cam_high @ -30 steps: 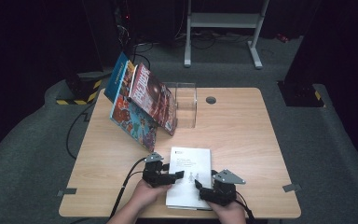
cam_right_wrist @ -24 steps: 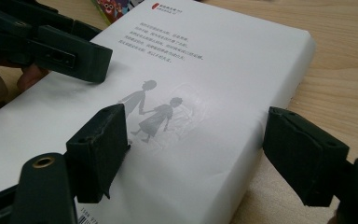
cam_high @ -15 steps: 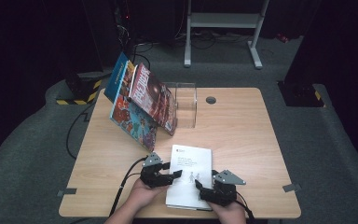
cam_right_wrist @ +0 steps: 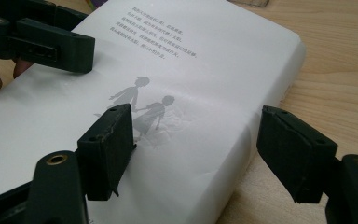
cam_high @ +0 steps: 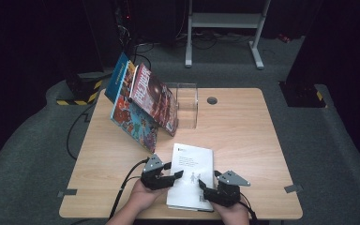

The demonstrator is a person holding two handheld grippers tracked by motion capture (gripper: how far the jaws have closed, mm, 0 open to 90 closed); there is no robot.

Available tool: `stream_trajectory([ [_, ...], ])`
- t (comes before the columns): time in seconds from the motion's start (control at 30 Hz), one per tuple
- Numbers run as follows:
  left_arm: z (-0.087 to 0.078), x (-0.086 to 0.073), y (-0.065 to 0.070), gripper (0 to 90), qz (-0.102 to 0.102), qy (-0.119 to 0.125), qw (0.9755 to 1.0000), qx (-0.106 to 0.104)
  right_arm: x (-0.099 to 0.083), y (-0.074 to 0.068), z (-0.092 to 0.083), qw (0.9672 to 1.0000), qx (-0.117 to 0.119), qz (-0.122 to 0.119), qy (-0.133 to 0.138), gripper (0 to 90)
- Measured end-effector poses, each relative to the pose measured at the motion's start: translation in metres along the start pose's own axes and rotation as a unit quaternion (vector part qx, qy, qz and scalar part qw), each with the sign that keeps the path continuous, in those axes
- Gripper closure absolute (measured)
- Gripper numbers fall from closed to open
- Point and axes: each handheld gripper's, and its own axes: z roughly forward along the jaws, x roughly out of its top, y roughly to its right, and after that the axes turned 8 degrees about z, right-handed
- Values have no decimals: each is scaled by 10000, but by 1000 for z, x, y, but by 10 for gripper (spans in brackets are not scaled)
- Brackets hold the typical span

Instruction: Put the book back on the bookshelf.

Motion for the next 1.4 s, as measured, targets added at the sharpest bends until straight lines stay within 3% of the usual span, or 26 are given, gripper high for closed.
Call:
stream_trajectory([
  [0.4,-5,3,7,484,404,220,9989,89,2,9,-2,9998,38,171,25,272],
  [0.9,-12,6,14,503,703,475,9963,145,4,12,-2,9991,259,339,37,238],
  [1.4,-19,7,27,504,1279,738,9882,404,4,20,4,9934,776,842,-35,103],
])
